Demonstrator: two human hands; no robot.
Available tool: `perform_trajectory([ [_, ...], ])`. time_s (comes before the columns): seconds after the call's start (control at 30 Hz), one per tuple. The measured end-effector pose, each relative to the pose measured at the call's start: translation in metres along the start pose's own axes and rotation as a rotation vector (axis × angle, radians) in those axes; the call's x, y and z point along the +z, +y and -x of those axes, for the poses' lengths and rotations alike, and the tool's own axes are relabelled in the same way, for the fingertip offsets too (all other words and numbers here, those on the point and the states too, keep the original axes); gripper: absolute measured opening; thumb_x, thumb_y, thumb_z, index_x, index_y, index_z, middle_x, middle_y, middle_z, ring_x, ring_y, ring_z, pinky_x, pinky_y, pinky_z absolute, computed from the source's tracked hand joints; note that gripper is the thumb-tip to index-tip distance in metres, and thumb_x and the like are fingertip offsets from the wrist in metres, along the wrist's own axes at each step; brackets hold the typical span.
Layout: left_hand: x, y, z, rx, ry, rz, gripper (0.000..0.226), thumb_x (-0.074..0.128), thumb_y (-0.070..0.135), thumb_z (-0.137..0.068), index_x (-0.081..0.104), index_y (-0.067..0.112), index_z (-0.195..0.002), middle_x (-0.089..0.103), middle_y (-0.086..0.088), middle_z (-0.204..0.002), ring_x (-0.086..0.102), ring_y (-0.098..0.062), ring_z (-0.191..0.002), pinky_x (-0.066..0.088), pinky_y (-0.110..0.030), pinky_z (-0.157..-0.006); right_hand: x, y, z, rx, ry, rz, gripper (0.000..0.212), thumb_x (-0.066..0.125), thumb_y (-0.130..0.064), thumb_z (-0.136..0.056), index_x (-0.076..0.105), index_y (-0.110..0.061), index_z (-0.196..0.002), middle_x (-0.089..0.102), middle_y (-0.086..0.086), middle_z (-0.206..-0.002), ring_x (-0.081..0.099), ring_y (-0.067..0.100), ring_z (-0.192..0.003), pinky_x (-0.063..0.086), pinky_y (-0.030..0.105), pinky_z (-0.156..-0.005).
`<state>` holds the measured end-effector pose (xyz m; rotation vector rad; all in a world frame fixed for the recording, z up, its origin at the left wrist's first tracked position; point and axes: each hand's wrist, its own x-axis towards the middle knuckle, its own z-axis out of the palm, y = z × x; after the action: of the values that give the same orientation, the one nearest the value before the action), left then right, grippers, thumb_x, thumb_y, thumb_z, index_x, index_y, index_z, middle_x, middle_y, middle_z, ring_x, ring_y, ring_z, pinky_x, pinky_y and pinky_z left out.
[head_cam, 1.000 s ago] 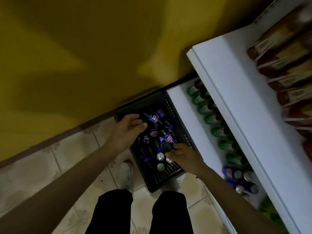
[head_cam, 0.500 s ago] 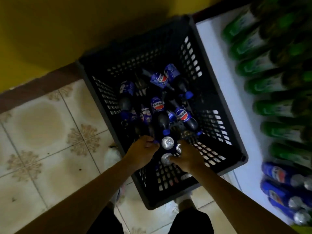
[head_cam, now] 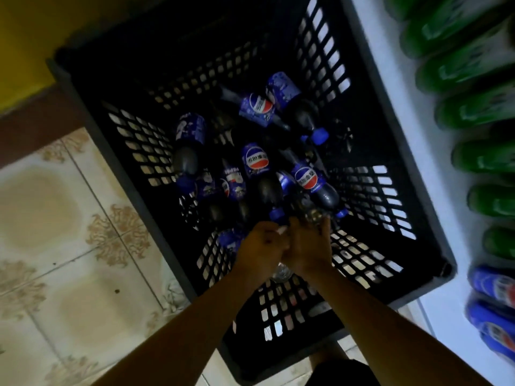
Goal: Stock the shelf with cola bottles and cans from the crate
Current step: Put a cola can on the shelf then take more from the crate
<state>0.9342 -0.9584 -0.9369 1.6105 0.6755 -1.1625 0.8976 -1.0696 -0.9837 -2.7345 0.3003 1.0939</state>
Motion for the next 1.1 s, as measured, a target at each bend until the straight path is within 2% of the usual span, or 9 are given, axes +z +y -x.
perform_trajectory([
  [0.17, -0.031, 0.038, 0.066, 0.079, -0.095, -0.164, 0.040, 0.058, -0.002, -0.085, 0.046, 0.019, -0.117, 0.052, 0.010, -0.097, 0.054, -0.007, -0.086, 0.044, -0.017, -0.073, -0.065, 0.002, 0.063, 0.013, -0.003, -0.296, 0.082, 0.075, -0.064, -0.060, 0.046, -0.031, -0.130, 0.060, -0.010, -0.126, 0.046, 0.013, -0.130, -0.002, 0.036, -0.115],
  [0.3, -0.053, 0.080, 0.138, 0.175, -0.230, -0.296, 0.065, 0.061, -0.007, -0.082, 0.036, 0.010, -0.140, 0.047, 0.006, -0.113, 0.047, -0.009, -0.107, 0.040, -0.013, -0.084, -0.148, -0.002, 0.121, 0.175, -0.127, -0.744, 0.076, 0.086, -0.051, -0.054, 0.055, -0.027, -0.119, 0.068, -0.004, -0.109, 0.063, 0.018, -0.104, 0.046, 0.031, -0.092],
  [0.37, -0.066, 0.099, 0.176, 0.292, -0.294, -0.401, 0.076, 0.072, 0.007, -0.075, 0.036, 0.014, -0.142, 0.048, 0.005, -0.125, 0.048, -0.010, -0.117, 0.042, -0.014, -0.090, -0.193, -0.006, 0.154, 0.241, -0.194, -0.993, 0.069, 0.089, -0.045, -0.049, 0.059, -0.028, -0.108, 0.068, -0.004, -0.104, 0.064, 0.019, -0.101, 0.050, 0.034, -0.091],
  [0.5, -0.092, 0.129, 0.257, 0.626, -0.248, -0.861, 0.101, 0.076, 0.057, -0.056, 0.036, 0.021, -0.141, 0.045, -0.002, -0.137, 0.041, -0.022, -0.125, 0.040, -0.040, -0.102, -0.282, -0.023, 0.234, 0.205, -0.225, -1.198, 0.056, 0.086, -0.042, -0.052, 0.069, -0.023, -0.102, 0.074, -0.004, -0.097, 0.067, 0.019, -0.097, 0.052, 0.034, -0.086],
  [0.6, -0.107, 0.157, 0.323, 0.810, -0.184, -1.007, 0.103, 0.081, 0.055, -0.061, 0.032, 0.018, -0.144, 0.042, -0.005, -0.141, 0.038, -0.027, -0.128, 0.036, -0.043, -0.102, -0.342, -0.046, 0.303, 0.172, -0.270, -1.272, 0.028, 0.076, -0.030, -0.077, 0.067, -0.026, -0.104, 0.073, 0.000, -0.100, 0.068, 0.019, -0.095, 0.052, 0.027, -0.080],
  [0.67, -0.114, 0.172, 0.363, 0.860, -0.175, -0.997, 0.094, 0.081, 0.049, -0.064, 0.036, 0.020, -0.141, 0.051, -0.003, -0.133, 0.047, -0.025, -0.120, 0.043, -0.041, -0.097, -0.366, -0.061, 0.346, 0.180, -0.247, -1.328, 0.032, 0.068, -0.041, -0.079, 0.066, -0.025, -0.106, 0.074, 0.004, -0.102, 0.071, 0.020, -0.093, 0.053, 0.029, -0.083],
  [0.83, -0.104, 0.193, 0.450, 0.394, -0.488, -0.441, 0.068, 0.082, 0.050, -0.057, 0.059, 0.028, -0.117, 0.069, 0.006, -0.108, 0.066, -0.011, -0.098, 0.052, -0.037, -0.093, -0.384, -0.087, 0.440, 0.344, 0.064, -1.512, 0.063, 0.045, -0.076, -0.070, 0.070, -0.023, -0.094, 0.073, 0.006, -0.080, 0.068, 0.021, -0.077, 0.046, 0.031, -0.065],
  [1.0, -0.075, 0.190, 0.523, -0.108, -0.827, 0.060, 0.068, 0.078, 0.044, -0.051, 0.063, 0.008, -0.108, 0.067, -0.011, -0.093, 0.063, -0.023, -0.080, 0.050, -0.034, -0.075, -0.372, -0.090, 0.513, 0.367, 0.357, -1.889, 0.067, 0.046, -0.070, -0.075, 0.067, -0.016, -0.110, 0.069, 0.009, -0.091, 0.064, 0.017, -0.078, 0.047, 0.032, -0.069],
  [1.1, -0.051, 0.177, 0.567, -0.225, -1.070, 0.256, 0.073, 0.083, 0.047, -0.049, 0.065, 0.003, -0.104, 0.065, -0.010, -0.088, 0.063, -0.021, -0.073, 0.051, -0.036, -0.077, -0.371, -0.083, 0.556, 0.305, 0.440, -2.140, 0.065, 0.043, -0.068, -0.080, 0.062, -0.013, -0.109, 0.065, 0.006, -0.082, 0.061, 0.017, -0.070, 0.052, 0.027, -0.061],
])
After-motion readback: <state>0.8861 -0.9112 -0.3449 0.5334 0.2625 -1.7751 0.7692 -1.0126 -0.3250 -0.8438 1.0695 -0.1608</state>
